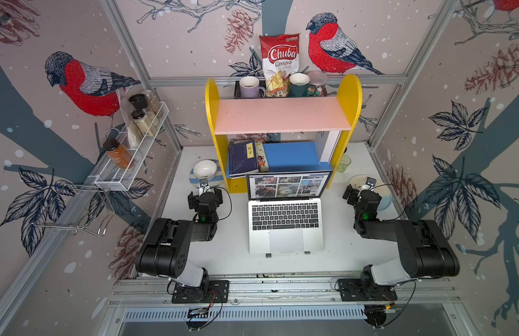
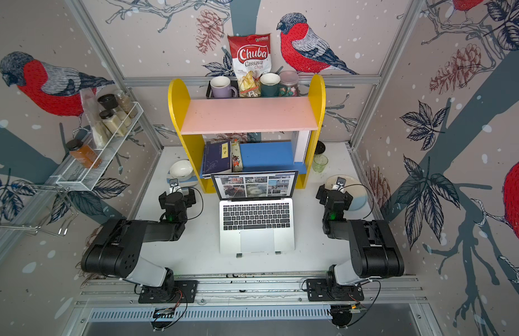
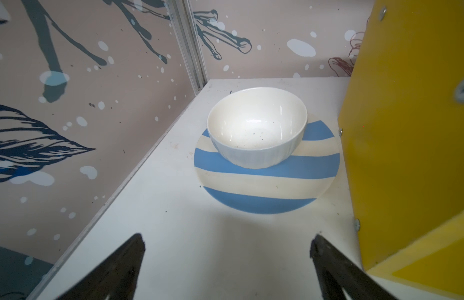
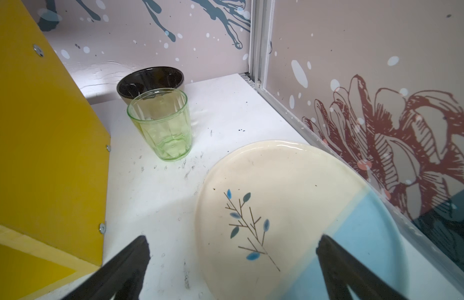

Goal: Close the laptop lid and set it aside
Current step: Close the lid of the laptop.

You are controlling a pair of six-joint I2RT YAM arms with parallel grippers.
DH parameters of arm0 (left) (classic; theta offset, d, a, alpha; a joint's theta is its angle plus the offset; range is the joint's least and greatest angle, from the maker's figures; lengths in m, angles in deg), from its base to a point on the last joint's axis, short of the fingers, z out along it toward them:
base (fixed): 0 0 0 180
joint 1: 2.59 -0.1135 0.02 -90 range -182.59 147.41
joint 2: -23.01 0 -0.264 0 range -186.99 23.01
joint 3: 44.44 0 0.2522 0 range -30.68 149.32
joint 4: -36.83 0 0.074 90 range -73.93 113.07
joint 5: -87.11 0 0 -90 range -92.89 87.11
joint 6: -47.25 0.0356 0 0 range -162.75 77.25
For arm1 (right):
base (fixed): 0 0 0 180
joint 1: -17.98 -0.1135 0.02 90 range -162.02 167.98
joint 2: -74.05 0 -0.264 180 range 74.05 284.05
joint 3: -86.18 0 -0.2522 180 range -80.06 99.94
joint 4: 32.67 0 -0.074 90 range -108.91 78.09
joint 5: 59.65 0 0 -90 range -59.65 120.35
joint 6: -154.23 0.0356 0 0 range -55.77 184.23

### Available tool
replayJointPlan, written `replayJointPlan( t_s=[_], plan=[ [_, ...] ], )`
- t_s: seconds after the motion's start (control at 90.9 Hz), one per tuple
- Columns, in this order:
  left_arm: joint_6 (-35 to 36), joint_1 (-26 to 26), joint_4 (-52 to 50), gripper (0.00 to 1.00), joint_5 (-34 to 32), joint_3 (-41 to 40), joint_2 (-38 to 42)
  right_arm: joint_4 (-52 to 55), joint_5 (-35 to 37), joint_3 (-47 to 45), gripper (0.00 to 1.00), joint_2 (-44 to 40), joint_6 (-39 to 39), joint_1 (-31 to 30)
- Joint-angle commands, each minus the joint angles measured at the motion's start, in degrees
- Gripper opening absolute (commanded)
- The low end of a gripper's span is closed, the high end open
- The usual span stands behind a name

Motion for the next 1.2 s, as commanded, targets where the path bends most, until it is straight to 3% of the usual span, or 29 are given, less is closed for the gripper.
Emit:
replayJointPlan(
  t_s=[0.0, 0.099, 0.187, 0.253, 0.396, 0.506, 0.627, 0.704, 0.814, 0.99, 1.189],
  plan=[
    [4.02, 3.4, -2.6, 0.98, -6.97, 0.26, 6.31, 16.55, 8.92, 6.82, 1.0, -7.59, 4.01, -0.48],
    [1.34, 6.9, -14.12, 0.98, -8.65, 2.65, 17.52, 30.83, 10.04, 12.99, 1.0, -15.7, 11.14, 0.67],
    [-11.97, 7.18, -38.49, 0.98, -7.1, 11.18, 30.13, 46.58, 8.7, 20.75, 0.98, -20.42, 17.52, 0.94],
    [-18.96, 7.16, -53.84, 0.97, -2.82, 18.52, 35.28, 56.36, 6.12, 26.68, 0.94, -22.1, 20.41, 0.96],
    [-29.91, 7.17, -81.41, 0.92, 13.07, 37.18, 36.51, 71.65, -5.15, 39.49, 0.82, -23.83, 22.43, 0.84],
    [-33.97, 7.17, -95.75, 0.92, 25.29, 52.57, 32.67, 80.75, -12.66, 49.69, 0.81, -23.49, 22.34, -1.33],
    [-37.74, 7.26, -101.82, 0.93, 37.81, 62.63, 28.07, 89.57, -16.18, 60.91, 0.83, -21.22, 21.17, -6.26],
    [-39.54, 7.58, -104.06, 0.89, 42.18, 66.66, 25.88, 94.12, -17.63, 67.28, 0.82, -18.96, 20.41, -11.56],
    [-41.51, 8.86, -103.7, 0.87, 42.76, 68.48, 25.22, 98.65, -14.61, 74.79, 0.74, -15.05, 19.32, -20.85],
    [-42.96, 10.82, -101.22, 0.83, 42.28, 68.55, 23.94, 102.42, -8.94, 83.84, 0.51, -7.32, 18.05, -31.91],
    [-43.78, 13.8, -98.24, 0.79, 41.26, 68.93, 21.36, 104.43, -5.34, 91.2, 0.3, -0.06, 16.27, -37.57]
  ],
)
